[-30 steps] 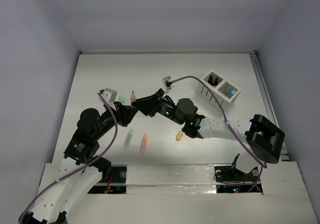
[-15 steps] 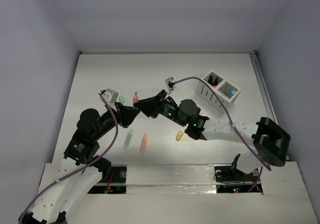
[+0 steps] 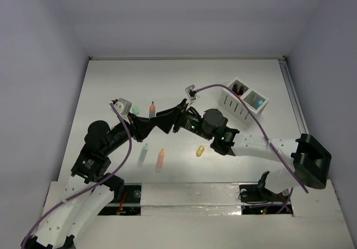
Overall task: Sort the stationery into containers
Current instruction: Pick up the pen from the center of the board, then pick up the pen cap from the center of the board.
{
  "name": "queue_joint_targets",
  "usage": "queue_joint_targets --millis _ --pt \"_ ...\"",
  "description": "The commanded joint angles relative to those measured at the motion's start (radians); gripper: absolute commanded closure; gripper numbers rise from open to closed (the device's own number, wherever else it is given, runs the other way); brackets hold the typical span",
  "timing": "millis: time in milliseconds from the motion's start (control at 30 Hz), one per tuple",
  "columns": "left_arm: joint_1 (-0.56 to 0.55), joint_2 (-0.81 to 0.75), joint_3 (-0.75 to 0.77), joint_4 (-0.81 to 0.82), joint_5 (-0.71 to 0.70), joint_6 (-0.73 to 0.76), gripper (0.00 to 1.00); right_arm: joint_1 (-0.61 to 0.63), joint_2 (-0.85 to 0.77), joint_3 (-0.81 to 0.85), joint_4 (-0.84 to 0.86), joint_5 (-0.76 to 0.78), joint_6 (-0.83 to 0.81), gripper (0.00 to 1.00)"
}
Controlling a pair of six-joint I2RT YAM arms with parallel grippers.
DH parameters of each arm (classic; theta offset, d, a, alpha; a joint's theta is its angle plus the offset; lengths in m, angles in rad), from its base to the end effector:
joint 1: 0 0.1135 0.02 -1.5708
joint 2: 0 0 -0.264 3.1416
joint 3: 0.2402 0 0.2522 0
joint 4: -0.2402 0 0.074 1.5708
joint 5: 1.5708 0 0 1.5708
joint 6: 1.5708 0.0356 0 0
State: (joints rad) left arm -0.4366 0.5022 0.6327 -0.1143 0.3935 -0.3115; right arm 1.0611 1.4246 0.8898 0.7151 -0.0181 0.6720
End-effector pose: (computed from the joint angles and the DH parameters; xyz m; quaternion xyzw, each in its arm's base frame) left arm 0.1125 -0.0676 0.3337 0.1821 0.6778 -0.3831 0.6006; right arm 0.1608 0.2890 0.3211 -0.1306 0.6271 0.5889 0.4927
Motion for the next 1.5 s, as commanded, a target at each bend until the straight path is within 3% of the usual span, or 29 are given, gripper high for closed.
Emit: queue_joint_targets --millis 0,400,533,667,800,1000,1167,1300,1467 --pt "0.004 0.01 0.002 0.073 0.047 0.0 1.0 -0.016 -0.058 0.015 0.017 -0.037 0.021 0.36" --pt "0.004 0.03 0.015 0.081 0.042 0.006 1.0 -0.058 -0.2 -0.08 -0.104 -0.046 -0.041 0.16" --pt "0.004 0.045 0.021 0.085 0.048 0.008 1.0 -0.067 -0.312 -0.149 -0.221 0.048 -0.063 0.16" --pt "0.004 0.068 0.024 0.091 0.083 0.003 1.0 -0.087 -0.401 -0.21 -0.369 0.159 -0.066 0.29" --pt "0.004 0.055 0.012 0.107 0.155 0.008 1.0 -0.118 -0.464 -0.264 -0.518 0.265 -0.052 0.52" --pt "0.004 0.036 0.005 0.133 0.238 0.018 1.0 -0.231 -0.452 -0.284 -0.706 0.29 -0.022 0.62" --pt "0.004 0.03 0.019 0.116 0.268 0.048 1.0 -0.314 -0.408 -0.282 -0.813 0.288 -0.018 0.6" --pt "-0.005 0.025 -0.01 0.145 0.312 0.051 1.0 -0.352 -0.366 -0.275 -0.842 0.287 -0.028 0.46" --pt "-0.014 0.01 -0.025 0.154 0.326 0.055 1.0 -0.417 -0.313 -0.273 -0.852 0.241 -0.031 0.4"
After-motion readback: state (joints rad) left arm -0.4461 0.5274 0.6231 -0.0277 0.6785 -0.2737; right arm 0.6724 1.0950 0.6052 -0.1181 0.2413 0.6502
